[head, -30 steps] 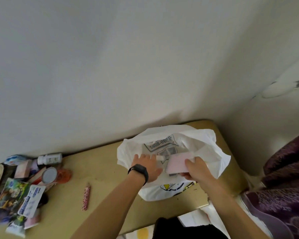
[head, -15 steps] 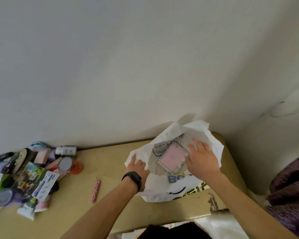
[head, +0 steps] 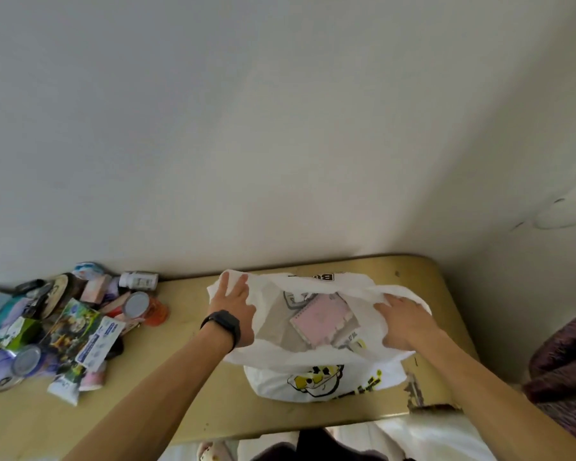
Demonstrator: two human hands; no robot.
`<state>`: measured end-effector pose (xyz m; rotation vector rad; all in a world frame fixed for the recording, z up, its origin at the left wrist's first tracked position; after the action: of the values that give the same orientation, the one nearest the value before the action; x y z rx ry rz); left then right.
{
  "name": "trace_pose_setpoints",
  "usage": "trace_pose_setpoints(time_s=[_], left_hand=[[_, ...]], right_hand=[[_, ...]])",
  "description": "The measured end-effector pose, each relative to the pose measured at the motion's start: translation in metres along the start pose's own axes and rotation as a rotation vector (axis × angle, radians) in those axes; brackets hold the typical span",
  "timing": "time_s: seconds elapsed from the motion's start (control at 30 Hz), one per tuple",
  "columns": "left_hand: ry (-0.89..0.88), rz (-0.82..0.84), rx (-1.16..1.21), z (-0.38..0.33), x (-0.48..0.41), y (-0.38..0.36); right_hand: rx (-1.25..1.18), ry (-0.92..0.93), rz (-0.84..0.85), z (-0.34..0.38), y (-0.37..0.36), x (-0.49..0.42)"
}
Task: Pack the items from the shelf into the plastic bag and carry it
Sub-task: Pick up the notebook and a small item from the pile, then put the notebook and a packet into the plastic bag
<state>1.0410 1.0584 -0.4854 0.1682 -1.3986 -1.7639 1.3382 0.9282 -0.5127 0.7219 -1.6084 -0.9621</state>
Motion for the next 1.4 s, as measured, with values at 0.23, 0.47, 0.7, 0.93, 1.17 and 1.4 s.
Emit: trace_pose_setpoints(time_s=[0.23,0.47,0.7,0.93,1.17,1.4], left_hand=[[0.067,-0.092,-0.107,-0.025,-0.004,0.000],[0.096,-0.134,0.027,-0.022,0.004,-0.007],[0.301,-0.515,0.759,0.000,0.040,0.046],[0.874,-0.657,0.995,0.073,0.150,-0.028],[1.054,-0.082,0.984,0.091,0.232,-0.186],[0.807,0.215,0.946,0.109,0.257,-0.290]], right_hand=[[0.019,0.233,-0.786,0.040,0.052,0.003],[0.160,0.185,-0.191,0.007,0.002,-0.010],[-0.323,0.096,-0.455,0.043,0.076,0.034],[-0.904,0.396,-0.808,0.195,0.135,0.105],[-0.827,0.471,-0.267,0.354,0.062,0.079],[-0.467,0.272,0.027,0.455,-0.010,0.011]])
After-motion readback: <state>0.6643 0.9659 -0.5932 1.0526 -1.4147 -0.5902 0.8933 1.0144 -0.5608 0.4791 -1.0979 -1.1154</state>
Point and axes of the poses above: each hand's wrist, its own x-axis away from the middle knuckle, its own y-axis out of the back of the hand, z = x × y, the point moved 7 cm from there along -x, towards the middle knuckle, and after that the axes turned 15 degrees about -z, right-handed, at the moved point
